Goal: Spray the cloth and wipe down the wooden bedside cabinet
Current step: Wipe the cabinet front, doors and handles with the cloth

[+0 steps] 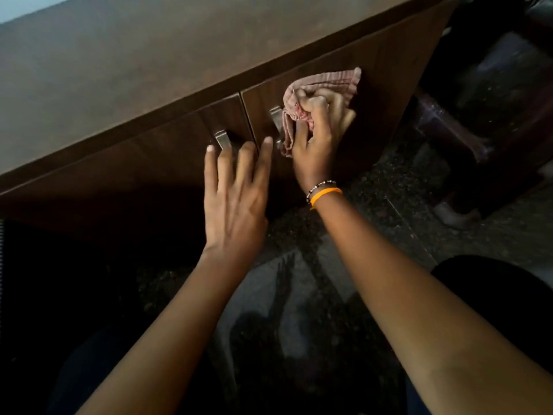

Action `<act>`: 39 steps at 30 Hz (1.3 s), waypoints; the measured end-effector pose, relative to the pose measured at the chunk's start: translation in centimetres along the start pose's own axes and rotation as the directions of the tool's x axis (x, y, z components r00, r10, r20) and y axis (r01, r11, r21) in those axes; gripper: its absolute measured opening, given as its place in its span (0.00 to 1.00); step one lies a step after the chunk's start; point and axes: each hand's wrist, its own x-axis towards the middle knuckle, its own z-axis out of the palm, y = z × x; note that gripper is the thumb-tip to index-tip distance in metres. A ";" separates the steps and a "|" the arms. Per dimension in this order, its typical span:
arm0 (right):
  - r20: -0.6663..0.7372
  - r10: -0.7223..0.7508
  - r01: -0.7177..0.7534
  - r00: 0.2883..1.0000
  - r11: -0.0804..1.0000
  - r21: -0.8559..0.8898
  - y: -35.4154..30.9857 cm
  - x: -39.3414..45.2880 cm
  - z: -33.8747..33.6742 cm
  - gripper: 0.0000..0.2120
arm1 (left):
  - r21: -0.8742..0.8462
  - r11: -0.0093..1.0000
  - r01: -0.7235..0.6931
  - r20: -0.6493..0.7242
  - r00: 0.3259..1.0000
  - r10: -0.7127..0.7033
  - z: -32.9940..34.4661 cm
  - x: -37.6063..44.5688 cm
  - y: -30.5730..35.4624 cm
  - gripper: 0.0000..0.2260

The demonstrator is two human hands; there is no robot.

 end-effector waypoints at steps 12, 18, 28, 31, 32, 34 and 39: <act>0.133 0.005 -0.004 0.991 1.000 -0.008 0.2 -1.1 -1.6 0.06 | -0.028 0.999 0.037 0.100 0.994 -0.034 0.8 -0.1 0.9 0.37; 0.224 -0.055 0.084 0.973 0.989 -0.119 0.4 -1.7 -2.0 0.07 | -0.103 0.991 0.087 0.188 0.980 -0.066 0.6 -0.1 0.2 0.36; 0.311 0.338 -0.393 0.888 0.909 0.136 0.1 -8.7 -2.7 0.13 | -0.244 0.956 0.164 0.053 0.986 -0.155 -0.3 0.2 -0.5 0.29; 0.218 0.451 -0.497 0.866 0.825 0.269 -3.2 -9.8 -1.3 0.08 | -0.274 0.932 0.236 -0.089 0.959 -0.269 -0.3 0.7 -1.7 0.19; 0.167 0.519 -0.544 0.838 0.772 0.331 -4.1 -9.3 -0.6 0.07 | -0.298 0.918 0.262 -0.093 0.949 -0.301 -0.5 0.8 -2.1 0.17; 0.062 0.646 -0.598 0.761 0.661 0.454 -5.6 -7.3 0.6 0.06 | -0.340 0.884 0.320 -0.068 0.929 -0.363 -1.4 0.9 -2.8 0.19; 0.020 0.776 -0.619 0.630 0.486 0.617 -6.9 -3.8 2.3 0.16 | -0.341 0.876 0.341 -0.058 0.923 -0.382 -1.6 0.4 -3.3 0.20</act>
